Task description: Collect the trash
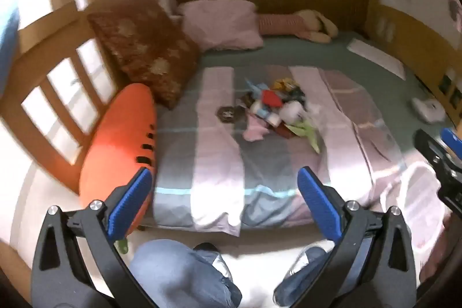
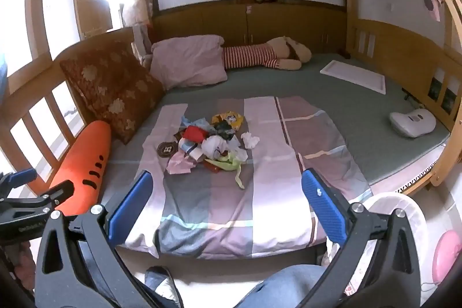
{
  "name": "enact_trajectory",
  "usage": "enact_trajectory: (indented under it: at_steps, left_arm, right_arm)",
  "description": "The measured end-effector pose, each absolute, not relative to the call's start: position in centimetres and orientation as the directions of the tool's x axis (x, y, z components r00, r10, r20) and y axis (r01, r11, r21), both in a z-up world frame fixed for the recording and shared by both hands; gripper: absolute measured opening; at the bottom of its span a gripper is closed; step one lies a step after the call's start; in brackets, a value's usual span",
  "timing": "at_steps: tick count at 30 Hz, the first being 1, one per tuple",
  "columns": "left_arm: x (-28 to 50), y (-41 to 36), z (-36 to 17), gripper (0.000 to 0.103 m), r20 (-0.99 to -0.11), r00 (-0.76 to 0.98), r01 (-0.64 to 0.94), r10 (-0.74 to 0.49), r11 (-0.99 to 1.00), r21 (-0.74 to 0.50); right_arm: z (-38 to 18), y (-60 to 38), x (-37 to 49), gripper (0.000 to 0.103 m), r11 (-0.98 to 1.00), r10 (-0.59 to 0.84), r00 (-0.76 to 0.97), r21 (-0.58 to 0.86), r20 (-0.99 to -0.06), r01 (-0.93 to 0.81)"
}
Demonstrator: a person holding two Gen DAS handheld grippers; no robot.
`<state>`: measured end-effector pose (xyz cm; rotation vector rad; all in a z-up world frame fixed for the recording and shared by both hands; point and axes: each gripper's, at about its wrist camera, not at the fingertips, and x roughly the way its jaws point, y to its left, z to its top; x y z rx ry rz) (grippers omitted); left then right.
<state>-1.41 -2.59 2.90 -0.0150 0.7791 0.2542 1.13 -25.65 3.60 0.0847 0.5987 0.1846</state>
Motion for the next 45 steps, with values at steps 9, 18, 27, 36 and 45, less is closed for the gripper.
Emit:
enact_trajectory:
  at_steps: [9, 18, 27, 36, 45]
  left_arm:
    - [-1.5, -2.7, 3.1, 0.1, -0.672, 0.71, -0.244, 0.209, 0.969, 0.043]
    - [-1.1, -3.7, 2.2, 0.1, -0.699, 0.704, -0.143, 0.125, 0.989, 0.033]
    - [-1.5, -2.8, 1.9, 0.1, -0.698, 0.711, -0.156, 0.085, 0.987, -0.038]
    - [-1.4, -3.1, 2.3, 0.1, -0.689, 0.718, -0.17, 0.105, 0.985, -0.027]
    - [-1.5, -2.9, 2.0, 0.1, -0.694, 0.715, -0.163, 0.084, 0.986, -0.048]
  right_arm:
    - [3.9, -25.8, 1.1, 0.1, 0.98, 0.197, 0.813, 0.136, -0.549, -0.146]
    - [3.5, -25.7, 1.1, 0.1, 0.98, 0.194, 0.802, 0.139, -0.566, -0.139]
    - [3.2, -25.4, 1.0, 0.1, 0.98, 0.195, 0.796, 0.139, -0.573, -0.14]
    - [2.6, -25.6, 1.1, 0.1, 0.98, 0.198, 0.793, 0.142, -0.577, -0.142]
    - [1.9, -25.6, 0.9, 0.1, 0.98, 0.199, 0.79, 0.14, -0.58, -0.143]
